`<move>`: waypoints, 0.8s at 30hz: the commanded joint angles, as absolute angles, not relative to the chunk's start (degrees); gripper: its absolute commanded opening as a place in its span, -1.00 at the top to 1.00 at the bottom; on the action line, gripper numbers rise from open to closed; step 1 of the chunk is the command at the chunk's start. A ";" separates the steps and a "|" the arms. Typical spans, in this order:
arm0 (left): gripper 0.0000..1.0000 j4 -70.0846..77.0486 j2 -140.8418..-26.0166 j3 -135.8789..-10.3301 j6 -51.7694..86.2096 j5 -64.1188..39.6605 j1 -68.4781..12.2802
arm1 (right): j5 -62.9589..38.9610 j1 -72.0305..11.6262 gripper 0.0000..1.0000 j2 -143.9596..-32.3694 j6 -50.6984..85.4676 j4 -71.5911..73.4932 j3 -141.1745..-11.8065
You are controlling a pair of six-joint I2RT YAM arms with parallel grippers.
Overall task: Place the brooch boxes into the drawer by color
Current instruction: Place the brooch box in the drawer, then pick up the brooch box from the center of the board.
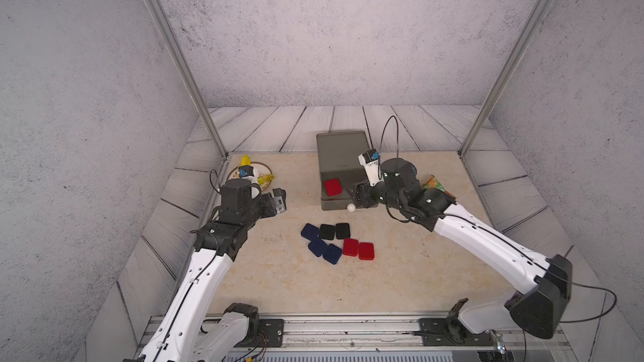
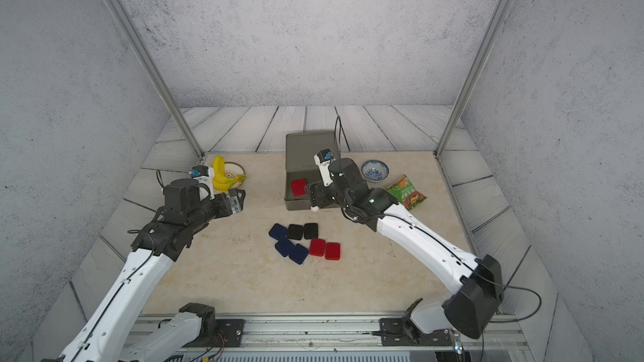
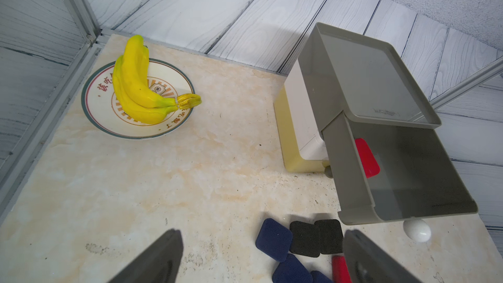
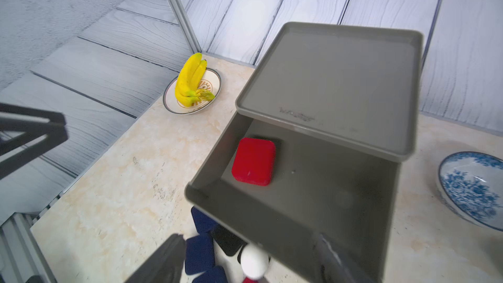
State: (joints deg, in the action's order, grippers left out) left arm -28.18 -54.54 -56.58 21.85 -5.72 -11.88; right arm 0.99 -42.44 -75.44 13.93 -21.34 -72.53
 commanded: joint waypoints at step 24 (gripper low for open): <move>-0.96 -25.77 -57.67 -56.06 23.47 -13.36 -12.74 | -3.34 -42.63 -0.75 -72.34 20.77 -6.42 -33.04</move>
